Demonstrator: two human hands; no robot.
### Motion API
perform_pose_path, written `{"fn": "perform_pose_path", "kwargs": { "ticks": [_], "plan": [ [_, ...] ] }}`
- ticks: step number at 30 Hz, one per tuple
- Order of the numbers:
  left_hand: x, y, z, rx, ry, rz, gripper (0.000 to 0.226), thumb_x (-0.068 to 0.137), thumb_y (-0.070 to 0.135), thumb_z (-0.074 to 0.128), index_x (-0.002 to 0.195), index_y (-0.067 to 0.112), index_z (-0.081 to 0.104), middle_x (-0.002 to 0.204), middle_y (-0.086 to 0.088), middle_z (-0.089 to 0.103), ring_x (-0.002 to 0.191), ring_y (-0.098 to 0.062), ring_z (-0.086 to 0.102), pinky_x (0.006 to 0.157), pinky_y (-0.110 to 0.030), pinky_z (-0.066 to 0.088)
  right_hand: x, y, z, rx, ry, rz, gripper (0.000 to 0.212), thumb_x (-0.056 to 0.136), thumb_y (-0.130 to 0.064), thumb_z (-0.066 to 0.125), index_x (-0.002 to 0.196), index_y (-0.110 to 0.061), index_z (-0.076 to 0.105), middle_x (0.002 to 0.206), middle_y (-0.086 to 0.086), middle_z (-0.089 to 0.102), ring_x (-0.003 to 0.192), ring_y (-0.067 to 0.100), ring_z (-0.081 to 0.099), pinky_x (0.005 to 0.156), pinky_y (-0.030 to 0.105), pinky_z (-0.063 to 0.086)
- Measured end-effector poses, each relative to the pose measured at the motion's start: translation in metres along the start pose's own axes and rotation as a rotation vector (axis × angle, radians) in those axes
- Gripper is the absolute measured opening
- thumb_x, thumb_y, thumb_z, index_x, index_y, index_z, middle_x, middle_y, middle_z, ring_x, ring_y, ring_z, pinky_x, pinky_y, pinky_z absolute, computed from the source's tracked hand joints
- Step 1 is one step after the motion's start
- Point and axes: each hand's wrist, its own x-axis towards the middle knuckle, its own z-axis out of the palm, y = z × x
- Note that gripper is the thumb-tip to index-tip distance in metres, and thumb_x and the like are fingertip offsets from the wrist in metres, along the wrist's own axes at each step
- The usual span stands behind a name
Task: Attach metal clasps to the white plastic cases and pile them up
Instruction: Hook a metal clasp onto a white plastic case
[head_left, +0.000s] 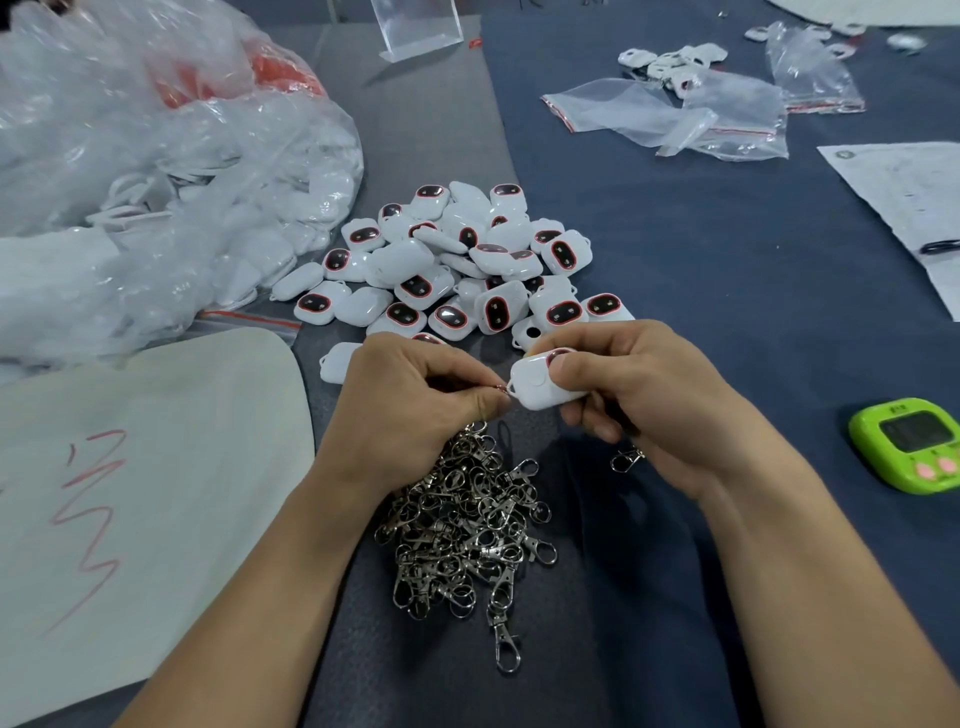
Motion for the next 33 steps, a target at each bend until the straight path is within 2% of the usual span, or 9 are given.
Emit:
{"fn": "perform_pose_path", "kwargs": {
  "ticks": [9, 13, 16, 19, 22, 24, 26, 28, 33],
  "plan": [
    [-0.017, 0.005, 0.002, 0.453, 0.104, 0.289, 0.012, 0.072, 0.018, 0.088, 0.079, 0.026, 0.082, 0.070, 0.016, 0.071, 0.070, -0.004, 0.062, 0.062, -0.012, 0.042, -0.002, 0.002, 0.014, -0.158, 0.083, -0.124, 0.015, 0.091, -0.002, 0.064, 0.089, -0.010, 0.077, 0.056, -0.001, 0.062, 0.041, 0.007, 0.046, 0.041, 0.018, 0.035],
    [-0.015, 0.006, 0.003, 0.122, 0.165, 0.105, 0.020, 0.071, 0.014, 0.090, 0.075, 0.030, 0.079, 0.065, 0.015, 0.071, 0.057, 0.001, 0.062, 0.056, -0.011, 0.045, -0.001, -0.001, 0.010, 0.059, 0.085, -0.058, 0.019, 0.094, -0.003, 0.060, 0.089, -0.007, 0.078, 0.059, 0.016, 0.061, 0.041, 0.017, 0.038, 0.039, 0.021, 0.030],
    [-0.010, 0.007, 0.005, -0.136, 0.095, 0.014, 0.022, 0.070, 0.006, 0.090, 0.075, 0.025, 0.080, 0.066, 0.001, 0.074, 0.058, -0.008, 0.063, 0.055, -0.021, 0.050, -0.001, -0.003, 0.008, 0.157, 0.048, -0.009, 0.022, 0.094, -0.004, 0.059, 0.086, -0.008, 0.079, 0.061, 0.016, 0.061, 0.042, 0.017, 0.037, 0.040, 0.022, 0.030],
    [-0.007, 0.009, 0.007, -0.281, 0.047, -0.020, 0.021, 0.072, 0.000, 0.086, 0.078, 0.020, 0.081, 0.065, 0.001, 0.074, 0.057, -0.004, 0.062, 0.057, -0.016, 0.049, -0.001, -0.002, 0.006, 0.242, 0.016, 0.011, 0.021, 0.093, -0.004, 0.058, 0.091, -0.003, 0.078, 0.062, 0.016, 0.061, 0.043, 0.017, 0.036, 0.042, 0.023, 0.031],
    [-0.006, 0.011, 0.009, -0.383, 0.007, -0.050, 0.010, 0.070, 0.015, 0.087, 0.075, 0.021, 0.080, 0.057, 0.006, 0.067, 0.049, 0.000, 0.051, 0.049, -0.012, 0.041, 0.000, -0.001, 0.005, 0.326, -0.004, 0.023, 0.021, 0.093, -0.005, 0.058, 0.097, 0.001, 0.077, 0.062, 0.015, 0.059, 0.044, 0.018, 0.035, 0.045, 0.024, 0.030],
    [-0.006, 0.011, 0.009, -0.423, 0.009, -0.077, 0.012, 0.064, 0.028, 0.087, 0.072, 0.022, 0.081, 0.053, 0.004, 0.063, 0.047, -0.004, 0.046, 0.046, -0.014, 0.038, 0.001, 0.000, 0.005, 0.347, -0.021, 0.019, 0.021, 0.092, -0.005, 0.057, 0.095, 0.000, 0.078, 0.061, 0.013, 0.059, 0.044, 0.017, 0.035, 0.046, 0.024, 0.030],
    [-0.005, 0.012, 0.009, -0.412, 0.011, -0.069, 0.007, 0.070, 0.016, 0.085, 0.071, 0.021, 0.081, 0.052, 0.007, 0.062, 0.046, -0.003, 0.045, 0.047, -0.014, 0.037, 0.001, 0.000, 0.006, 0.336, -0.024, 0.011, 0.021, 0.092, -0.005, 0.058, 0.096, 0.001, 0.078, 0.065, 0.016, 0.060, 0.048, 0.019, 0.036, 0.044, 0.022, 0.031],
    [-0.006, 0.012, 0.008, -0.327, 0.018, -0.035, 0.019, 0.076, 0.003, 0.082, 0.071, 0.021, 0.080, 0.052, 0.010, 0.063, 0.047, 0.002, 0.049, 0.050, -0.011, 0.039, 0.000, 0.000, 0.005, 0.309, -0.007, 0.006, 0.019, 0.091, -0.004, 0.059, 0.095, 0.001, 0.077, 0.074, 0.020, 0.060, 0.055, 0.023, 0.038, 0.041, 0.021, 0.032],
    [-0.011, 0.011, 0.005, -0.036, 0.039, 0.070, 0.014, 0.077, 0.004, 0.084, 0.081, 0.017, 0.081, 0.056, 0.023, 0.062, 0.053, 0.007, 0.054, 0.055, -0.004, 0.037, 0.000, -0.001, 0.002, 0.171, 0.027, -0.040, 0.019, 0.092, -0.002, 0.059, 0.089, -0.003, 0.077, 0.076, 0.023, 0.062, 0.055, 0.025, 0.040, 0.040, 0.023, 0.029]
  ]
}}
